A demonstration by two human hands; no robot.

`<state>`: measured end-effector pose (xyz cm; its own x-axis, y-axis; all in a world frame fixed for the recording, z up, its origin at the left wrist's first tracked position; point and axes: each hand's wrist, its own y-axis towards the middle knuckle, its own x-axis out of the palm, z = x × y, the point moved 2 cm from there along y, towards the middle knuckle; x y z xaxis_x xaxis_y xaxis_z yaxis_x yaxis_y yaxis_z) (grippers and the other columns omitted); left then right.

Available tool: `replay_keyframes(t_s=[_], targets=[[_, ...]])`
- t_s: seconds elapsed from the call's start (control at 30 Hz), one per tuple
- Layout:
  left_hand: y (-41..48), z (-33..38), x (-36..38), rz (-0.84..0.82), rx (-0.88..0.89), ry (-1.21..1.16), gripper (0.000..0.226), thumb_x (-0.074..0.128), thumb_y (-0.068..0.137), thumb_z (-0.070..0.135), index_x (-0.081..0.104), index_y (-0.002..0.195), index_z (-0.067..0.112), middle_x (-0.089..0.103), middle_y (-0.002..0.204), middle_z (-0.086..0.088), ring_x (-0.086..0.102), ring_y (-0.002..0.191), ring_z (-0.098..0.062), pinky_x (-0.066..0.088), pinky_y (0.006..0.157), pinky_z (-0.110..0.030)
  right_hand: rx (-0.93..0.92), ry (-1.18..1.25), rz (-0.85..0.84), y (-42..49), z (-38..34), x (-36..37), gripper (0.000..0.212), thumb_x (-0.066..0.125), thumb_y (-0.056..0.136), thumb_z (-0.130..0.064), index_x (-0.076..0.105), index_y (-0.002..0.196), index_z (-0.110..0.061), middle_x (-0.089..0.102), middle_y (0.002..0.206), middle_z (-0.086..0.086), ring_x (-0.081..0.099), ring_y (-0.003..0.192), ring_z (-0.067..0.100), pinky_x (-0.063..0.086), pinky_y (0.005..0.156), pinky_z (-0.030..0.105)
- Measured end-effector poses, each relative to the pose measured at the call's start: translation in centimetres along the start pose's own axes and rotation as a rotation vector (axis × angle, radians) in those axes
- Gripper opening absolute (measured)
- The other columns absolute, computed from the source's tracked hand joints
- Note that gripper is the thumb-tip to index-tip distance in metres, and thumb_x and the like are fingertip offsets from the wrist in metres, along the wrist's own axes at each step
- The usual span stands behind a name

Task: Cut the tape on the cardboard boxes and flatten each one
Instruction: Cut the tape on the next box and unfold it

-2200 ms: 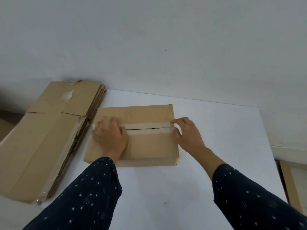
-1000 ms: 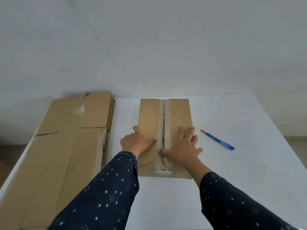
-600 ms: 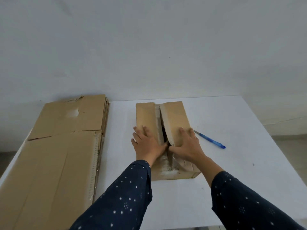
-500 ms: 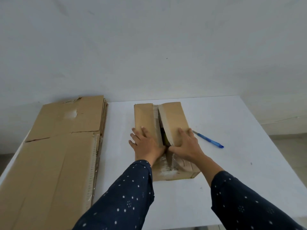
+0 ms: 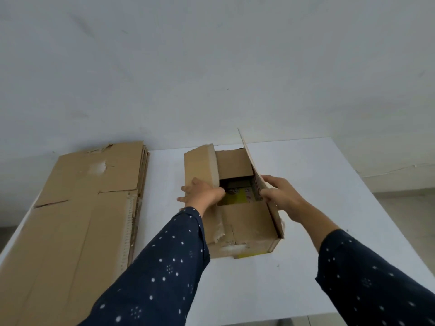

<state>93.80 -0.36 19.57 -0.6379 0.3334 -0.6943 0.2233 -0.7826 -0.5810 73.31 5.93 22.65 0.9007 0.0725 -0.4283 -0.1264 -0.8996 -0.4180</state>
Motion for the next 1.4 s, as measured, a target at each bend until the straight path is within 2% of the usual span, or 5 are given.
replay_keyframes(t_s=[0.43,0.67,0.87,1.2,1.4], targets=[[-1.2,-3.3,-9.7,0.116,0.048,-0.146,0.051,0.067,0.092,0.005,0.045,0.138,0.001,0.057,0.123,-0.017,0.058,0.107,-0.033,0.052,0.077,-0.038,-0.149,-0.556,0.255,0.0,-1.0,-4.3,0.081,0.056,0.086,-0.007,0.018,0.153,-0.034,0.060,0.099,0.008,0.061,0.078,0.026,0.053,0.062,0.036],[-1.7,-6.6,-9.5,0.298,0.216,-0.185,0.039,0.053,0.095,0.008,0.047,0.134,0.010,0.058,0.126,-0.008,0.052,0.097,-0.022,0.043,0.075,-0.033,-0.354,-1.296,0.259,0.0,0.9,-0.2,0.075,0.054,0.090,-0.008,0.017,0.154,-0.018,0.008,0.163,0.009,-0.007,0.151,0.034,-0.002,0.120,0.058],[-3.0,-5.1,-10.7,0.323,0.280,-0.419,0.021,0.049,0.094,0.008,0.057,0.109,0.020,0.065,0.107,-0.004,0.062,0.095,-0.025,0.054,0.079,-0.035,-0.264,-1.033,-0.125,-0.1,2.3,4.4,0.059,0.018,0.103,-0.054,0.018,0.156,-0.027,0.027,0.159,0.005,0.009,0.151,0.025,-0.009,0.115,0.061],[-5.7,1.0,-14.7,0.296,0.343,-0.580,0.028,0.044,0.090,0.003,0.059,0.111,0.013,0.065,0.106,-0.009,0.061,0.090,-0.025,0.054,0.080,-0.037,-0.121,-0.378,-0.308,-2.7,-4.9,-3.8,0.038,0.055,0.093,-0.050,0.071,0.091,-0.016,0.067,0.088,-0.004,0.062,0.088,0.017,0.047,0.076,0.029],[-8.2,6.4,-13.5,0.038,0.387,-0.709,0.021,0.048,0.098,0.002,0.047,0.114,0.016,0.060,0.105,-0.009,0.062,0.089,-0.023,0.057,0.066,-0.035,-0.221,-0.229,-0.414,-6.3,-7.6,-2.3,0.075,0.047,0.086,-0.072,0.024,0.152,-0.045,0.043,0.145,-0.017,0.052,0.121,0.008,0.046,0.092,0.029]])
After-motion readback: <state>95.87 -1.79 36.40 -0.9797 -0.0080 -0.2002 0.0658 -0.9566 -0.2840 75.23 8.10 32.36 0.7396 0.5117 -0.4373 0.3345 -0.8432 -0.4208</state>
